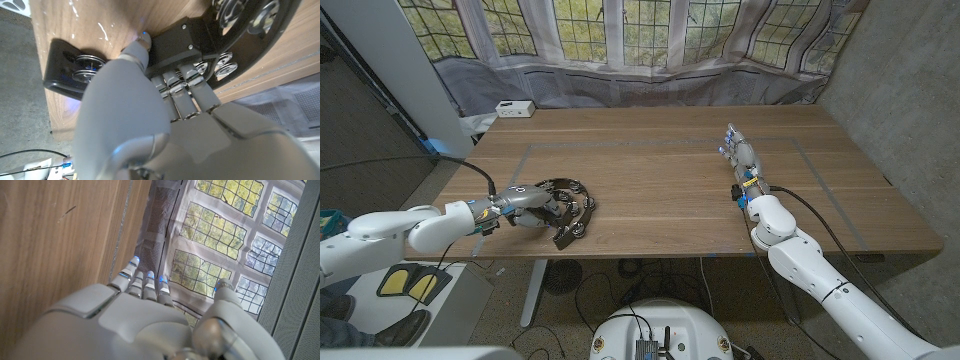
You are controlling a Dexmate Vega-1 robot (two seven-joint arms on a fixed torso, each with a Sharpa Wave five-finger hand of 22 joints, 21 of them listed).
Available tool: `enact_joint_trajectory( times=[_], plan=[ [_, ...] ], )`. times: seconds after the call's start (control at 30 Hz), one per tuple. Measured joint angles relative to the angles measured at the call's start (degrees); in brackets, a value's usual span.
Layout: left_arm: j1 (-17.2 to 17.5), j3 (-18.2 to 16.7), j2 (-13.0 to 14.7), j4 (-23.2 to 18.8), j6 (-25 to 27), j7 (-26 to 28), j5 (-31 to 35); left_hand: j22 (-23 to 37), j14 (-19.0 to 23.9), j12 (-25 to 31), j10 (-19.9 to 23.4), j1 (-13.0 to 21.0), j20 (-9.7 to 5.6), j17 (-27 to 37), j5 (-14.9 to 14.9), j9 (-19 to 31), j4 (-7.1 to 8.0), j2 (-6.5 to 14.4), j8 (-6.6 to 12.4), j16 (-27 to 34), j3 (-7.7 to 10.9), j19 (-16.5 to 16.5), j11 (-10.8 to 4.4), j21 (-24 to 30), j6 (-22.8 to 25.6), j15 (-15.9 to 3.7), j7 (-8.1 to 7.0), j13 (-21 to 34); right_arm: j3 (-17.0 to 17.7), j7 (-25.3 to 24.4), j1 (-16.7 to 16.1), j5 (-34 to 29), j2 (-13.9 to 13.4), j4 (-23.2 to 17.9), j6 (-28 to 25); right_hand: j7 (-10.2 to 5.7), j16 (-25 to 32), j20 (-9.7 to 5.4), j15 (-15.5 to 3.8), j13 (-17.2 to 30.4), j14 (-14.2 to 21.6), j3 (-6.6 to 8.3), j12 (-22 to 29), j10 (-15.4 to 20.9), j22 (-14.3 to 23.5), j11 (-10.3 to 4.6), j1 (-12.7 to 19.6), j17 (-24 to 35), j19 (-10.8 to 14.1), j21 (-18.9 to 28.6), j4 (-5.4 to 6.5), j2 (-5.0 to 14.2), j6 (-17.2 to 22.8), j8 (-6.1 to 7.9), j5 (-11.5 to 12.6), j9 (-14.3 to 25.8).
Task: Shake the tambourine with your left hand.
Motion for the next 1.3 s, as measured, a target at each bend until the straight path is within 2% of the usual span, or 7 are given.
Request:
enact_joint_trajectory(
  times=[0.03, 0.17, 0.53, 0.83, 1.03, 1.3],
  plan=[
    [0.4, -0.3, 0.4, -0.3, 0.0, 0.0, 0.0, 0.0, 0.4, 0.1, 0.3, 0.1, -0.06, 0.0, 0.0, 0.0, 0.14, -0.1, 0.0, 0.0, -0.16, 0.3, 0.25, 0.2, 0.6, 0.01, 0.59, 0.3, 0.0, 0.0, 0.0, 0.0, 0.0, 0.0, 0.0, 0.0, 0.0, 0.0, 0.0, 0.0, 0.0, 0.0, 0.0, 0.0, 0.0, 0.0, 0.0, 0.0, 0.0, 0.0, 0.0, 0.0, 0.0, 0.0, 0.0, 0.0],
    [1.6, -1.0, 1.7, -1.6, 1.9, 0.7, -1.0, 0.0, 0.9, 0.6, 0.8, 0.1, -0.05, 0.0, -0.1, 0.1, 0.31, -0.1, -0.01, 0.2, -0.49, 1.3, 0.81, 0.7, 0.6, 0.29, 0.61, 0.8, 0.2, 0.0, -0.3, 0.1, -0.1, -0.2, 0.0, 0.0, 0.0, 0.0, 0.0, 0.0, 0.0, 0.0, 0.0, 0.0, 0.0, 0.0, 0.0, 0.0, 0.0, 0.0, 0.0, 0.0, 0.0, 0.0, 0.0, 0.0],
    [5.8, -3.8, 5.8, -5.2, 7.0, 4.8, -2.9, 0.3, 1.4, 1.0, 0.8, -0.1, -0.06, -0.5, -0.1, 0.4, 0.41, 0.1, -0.05, 0.4, -0.85, 1.5, 0.82, 0.7, 0.9, 0.46, 1.34, 1.5, 0.5, 0.2, -0.6, -0.1, -0.5, -0.6, 0.8, 0.0, 0.0, 0.0, 0.0, 0.0, 0.0, 0.0, 0.0, 0.0, 0.0, 0.0, 0.0, 0.0, 0.0, 0.0, 0.0, 0.0, 0.0, 0.0, 0.0, 0.0],
    [9.5, -6.1, 8.9, -7.4, 10.2, 9.2, -3.9, 0.3, 1.7, 1.1, 0.6, -0.1, 0.61, -0.6, -0.1, 1.2, 0.43, 0.1, -0.08, -0.4, -0.83, 0.4, 0.61, 0.7, 0.7, 0.47, 1.57, 1.5, 0.7, 0.3, -0.8, -0.4, -0.8, -0.8, 1.1, 0.0, 0.0, 0.0, -0.01, 0.0, 0.0, 0.0, 0.0, 0.0, 0.0, 0.0, 0.0, 0.0, 0.0, -0.2, 0.0, 0.0, 0.0, 0.0, 0.0, 0.0],
    [12.4, -8.6, 10.1, -8.5, 12.4, 12.5, -4.5, 0.3, 1.7, 1.1, 0.4, -0.1, 0.45, -0.5, -0.2, 1.5, 0.44, 0.1, -0.09, -0.6, -0.81, 0.1, 0.83, 0.7, 0.7, 0.44, 1.58, 2.1, 0.9, 0.5, -0.9, -0.4, -0.8, -0.8, 1.4, 0.0, 0.0, 0.0, -0.01, 0.0, 0.0, 0.0, 0.0, 0.0, 0.0, 0.0, 0.0, 0.0, 0.0, -0.2, 0.0, 0.0, 0.0, 0.0, 0.0, 0.0],
    [14.3, -10.3, 10.3, -9.6, 14.0, 15.0, -4.7, 0.3, 1.5, 1.4, 0.3, -0.1, 0.66, -0.4, 0.0, 1.7, 0.69, 0.1, 0.19, -0.7, -1.04, -0.3, 0.92, 0.7, 0.7, 0.21, 1.58, 2.4, 1.0, 0.9, -0.9, -0.2, -0.7, -0.4, 1.9, 0.0, 0.0, 0.0, -0.01, 0.0, 0.0, 0.0, 0.0, 0.0, 0.0, 0.0, 0.0, 0.0, 0.0, -0.2, 0.0, 0.0, 0.0, 0.0, 0.0, 0.0]
  ],
)
